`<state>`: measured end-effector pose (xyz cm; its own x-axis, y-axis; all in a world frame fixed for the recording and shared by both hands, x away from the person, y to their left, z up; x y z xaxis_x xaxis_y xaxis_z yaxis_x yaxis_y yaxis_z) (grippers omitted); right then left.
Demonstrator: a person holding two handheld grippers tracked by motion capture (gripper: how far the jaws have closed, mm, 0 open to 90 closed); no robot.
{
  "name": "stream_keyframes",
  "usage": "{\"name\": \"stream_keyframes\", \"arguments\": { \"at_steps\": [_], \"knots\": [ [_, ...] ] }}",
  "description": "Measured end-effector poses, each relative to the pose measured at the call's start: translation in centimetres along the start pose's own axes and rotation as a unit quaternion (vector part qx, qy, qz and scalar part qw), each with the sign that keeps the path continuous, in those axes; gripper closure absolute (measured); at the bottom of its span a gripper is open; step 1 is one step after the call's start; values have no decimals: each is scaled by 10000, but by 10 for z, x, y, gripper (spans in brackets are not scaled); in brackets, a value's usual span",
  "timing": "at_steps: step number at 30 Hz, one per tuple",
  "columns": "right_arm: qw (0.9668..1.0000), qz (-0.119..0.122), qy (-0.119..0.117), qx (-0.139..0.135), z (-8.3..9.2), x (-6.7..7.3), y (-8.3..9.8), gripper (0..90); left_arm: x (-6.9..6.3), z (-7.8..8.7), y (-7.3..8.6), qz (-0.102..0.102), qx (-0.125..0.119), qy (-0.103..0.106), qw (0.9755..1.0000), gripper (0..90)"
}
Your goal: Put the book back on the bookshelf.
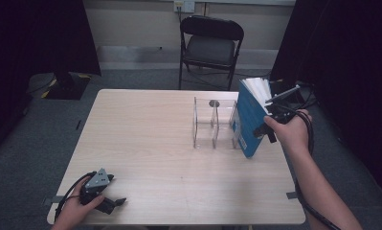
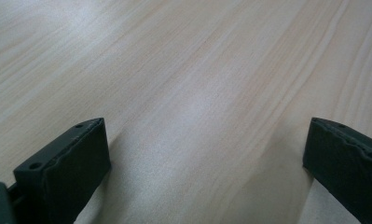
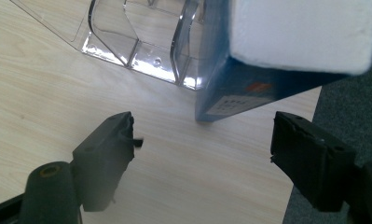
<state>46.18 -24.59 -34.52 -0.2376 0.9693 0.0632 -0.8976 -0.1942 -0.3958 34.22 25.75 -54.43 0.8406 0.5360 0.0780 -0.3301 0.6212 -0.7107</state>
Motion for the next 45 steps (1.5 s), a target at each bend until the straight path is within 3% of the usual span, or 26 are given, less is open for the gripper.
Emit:
{"name": "stream_keyframes", "arguments": {
  "at_steps": [6, 16, 45],
  "knots": [
    [9999, 56, -85, -73, -2, 2, 4, 208, 0, 0, 0, 3, -15, -21, 10000, 0],
    [9998, 118, -16, -129, -2, 1, 13, 216, 0, 0, 0, -2, -14, -22, 10000, 0],
    [9991, 158, -387, -96, -44, 12, 50, 214, 0, 0, 1, -33, 24, -9, 10000, 0]
  ]
}}
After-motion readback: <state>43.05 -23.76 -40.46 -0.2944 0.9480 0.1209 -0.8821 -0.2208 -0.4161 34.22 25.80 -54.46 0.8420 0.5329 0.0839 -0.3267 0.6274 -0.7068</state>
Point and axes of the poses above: each handheld gripper's, and its own axes: z roughly backward along the jaws, y roughly out of its underside, x roughly to its left, the point moved 6 cm from there along -z, roughly forward along the jaws, and after that the axes turned 6 degrees about -z, right-handed, at the moved point
